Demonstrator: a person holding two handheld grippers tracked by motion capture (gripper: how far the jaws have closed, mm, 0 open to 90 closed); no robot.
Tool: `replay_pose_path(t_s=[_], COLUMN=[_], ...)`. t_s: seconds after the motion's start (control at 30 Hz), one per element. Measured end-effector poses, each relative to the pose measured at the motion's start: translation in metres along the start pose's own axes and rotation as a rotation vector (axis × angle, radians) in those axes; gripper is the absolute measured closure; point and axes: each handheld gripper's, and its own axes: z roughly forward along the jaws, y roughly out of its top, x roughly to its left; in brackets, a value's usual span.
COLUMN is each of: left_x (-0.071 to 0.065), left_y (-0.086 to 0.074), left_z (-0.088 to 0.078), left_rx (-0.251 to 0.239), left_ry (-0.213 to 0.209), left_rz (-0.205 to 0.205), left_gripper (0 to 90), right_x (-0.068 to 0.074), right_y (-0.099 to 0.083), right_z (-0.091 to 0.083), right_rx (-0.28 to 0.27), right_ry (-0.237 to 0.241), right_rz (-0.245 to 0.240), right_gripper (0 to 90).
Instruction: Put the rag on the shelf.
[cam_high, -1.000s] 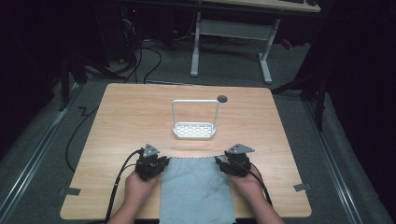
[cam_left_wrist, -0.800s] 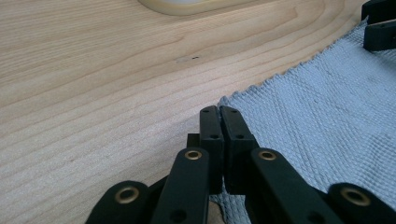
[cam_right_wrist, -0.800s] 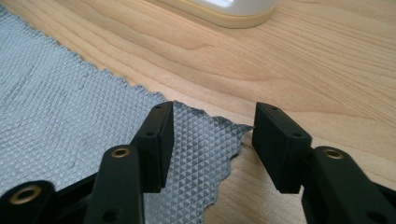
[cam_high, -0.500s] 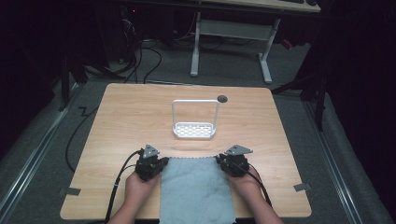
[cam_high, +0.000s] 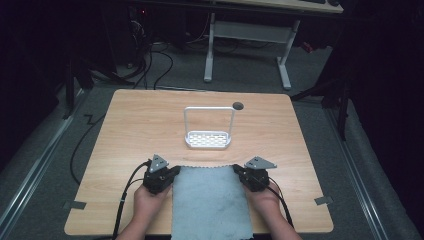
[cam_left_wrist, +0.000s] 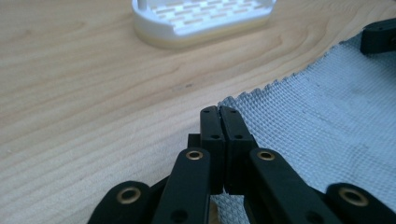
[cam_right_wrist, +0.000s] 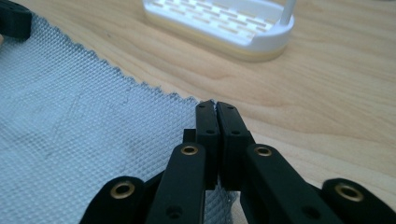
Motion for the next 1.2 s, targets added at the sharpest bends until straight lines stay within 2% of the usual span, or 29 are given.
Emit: replay_pose_path(t_s=[0.13, 0.27, 0.4, 0.67, 0.8, 0.9, 1.2], left_x=[-0.003, -0.004, -0.009, -0.011, -0.012, -0.010, -0.008], left_y=[0.003, 0.009, 0.018, 0.040, 0.052, 0.061, 0.090], left_z=[-0.009, -0.019, -0.027, -0.043, -0.048, -0.052, -0.063], left_rx=[-0.059, -0.117, -0.162, -0.249, -0.297, -0.324, -0.427], left_ry=[0.009, -0.002, 0.022, 0.036, 0.048, 0.036, 0.051], left_rz=[0.009, -0.015, 0.009, 0.011, 0.031, 0.020, 0.055], left_gripper=[89.8, 89.8, 89.8, 89.9, 89.9, 89.9, 90.0], right_x=[0.003, 0.007, 0.010, 0.008, 0.007, 0.006, 0.003], right_y=[0.003, 0.007, 0.015, 0.033, 0.043, 0.054, 0.087], right_z=[-0.010, -0.019, -0.030, -0.046, -0.053, -0.059, -0.072], right_rx=[-0.064, -0.106, -0.155, -0.231, -0.297, -0.338, -0.421], right_ry=[-0.008, -0.008, -0.014, -0.017, -0.032, -0.044, -0.063], right_rz=[0.001, -0.002, -0.012, -0.017, -0.024, -0.021, -0.026], right_gripper=[88.9, 88.8, 88.9, 88.9, 88.9, 88.9, 88.9])
